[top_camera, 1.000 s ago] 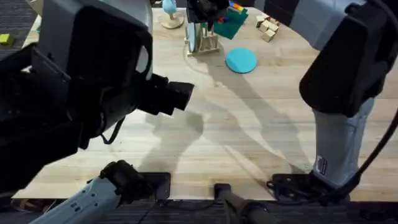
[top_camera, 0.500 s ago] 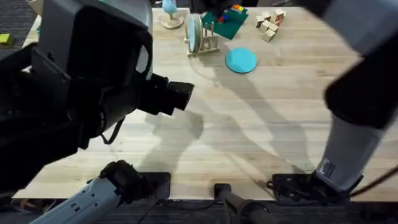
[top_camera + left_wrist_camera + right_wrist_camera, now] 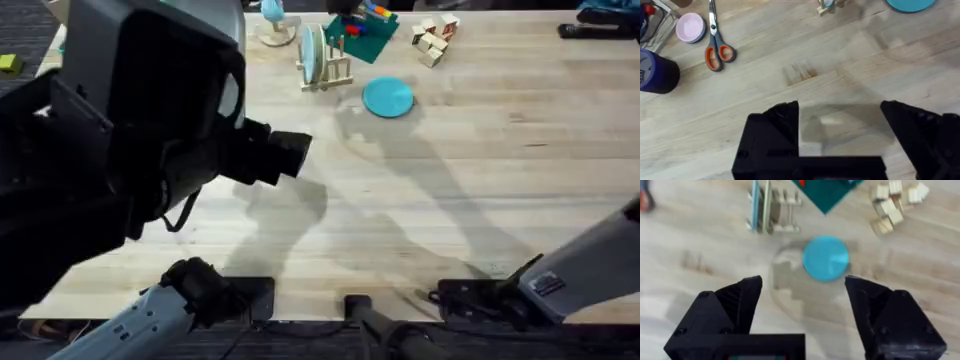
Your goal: Pick up the plates from the table one by one and place each into a slot on the dish rack.
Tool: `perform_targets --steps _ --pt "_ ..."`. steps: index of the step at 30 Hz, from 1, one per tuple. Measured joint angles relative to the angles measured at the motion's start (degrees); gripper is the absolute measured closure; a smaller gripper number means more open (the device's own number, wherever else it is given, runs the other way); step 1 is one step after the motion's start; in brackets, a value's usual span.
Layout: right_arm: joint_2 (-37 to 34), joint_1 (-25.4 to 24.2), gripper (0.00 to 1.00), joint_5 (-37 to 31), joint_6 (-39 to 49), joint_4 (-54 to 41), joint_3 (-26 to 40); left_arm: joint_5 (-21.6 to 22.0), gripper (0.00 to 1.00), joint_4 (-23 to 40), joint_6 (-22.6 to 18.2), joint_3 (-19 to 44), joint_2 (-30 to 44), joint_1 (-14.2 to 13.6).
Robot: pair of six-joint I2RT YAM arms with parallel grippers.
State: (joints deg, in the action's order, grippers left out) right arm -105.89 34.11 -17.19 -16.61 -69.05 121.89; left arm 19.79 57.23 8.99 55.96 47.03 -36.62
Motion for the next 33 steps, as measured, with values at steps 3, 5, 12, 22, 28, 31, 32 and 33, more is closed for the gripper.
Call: perform_targets --steps 3,5,12,22,28,31,32,33 --pt "1.5 -0.1 0.007 0.0 1.3 -4.1 0.0 0.0 0.008 0.0 0.0 0.0 0.0 0.0" --pt "2.4 -0.5 0.008 0.0 1.9 -7.4 0.0 0.0 0.008 0.0 0.0 0.0 0.0 0.0" --pt "2.8 -5.5 0.008 0.0 2.5 -14.8 0.0 -0.5 0.008 0.0 0.5 0.0 0.0 0.0" --pt "7.8 -8.6 0.007 0.0 2.5 -9.1 -12.7 -1.1 0.007 0.0 0.5 0.0 0.0 0.0" --pt "16.5 -11.2 0.007 0.9 2.9 -2.7 -26.2 -2.3 0.008 -0.2 1.1 0.0 0.0 0.0" --pt "21.6 -14.4 0.006 3.9 3.6 0.6 -32.1 -2.5 0.008 -1.1 1.4 0.0 0.0 0.0" --pt "23.1 -15.8 0.007 5.2 4.0 1.5 -33.8 -2.6 0.008 -1.4 1.5 0.0 0.0 0.0" --pt "24.6 -17.3 0.007 6.6 4.8 2.3 -35.4 -2.6 0.008 -1.7 1.5 0.0 0.0 0.0"
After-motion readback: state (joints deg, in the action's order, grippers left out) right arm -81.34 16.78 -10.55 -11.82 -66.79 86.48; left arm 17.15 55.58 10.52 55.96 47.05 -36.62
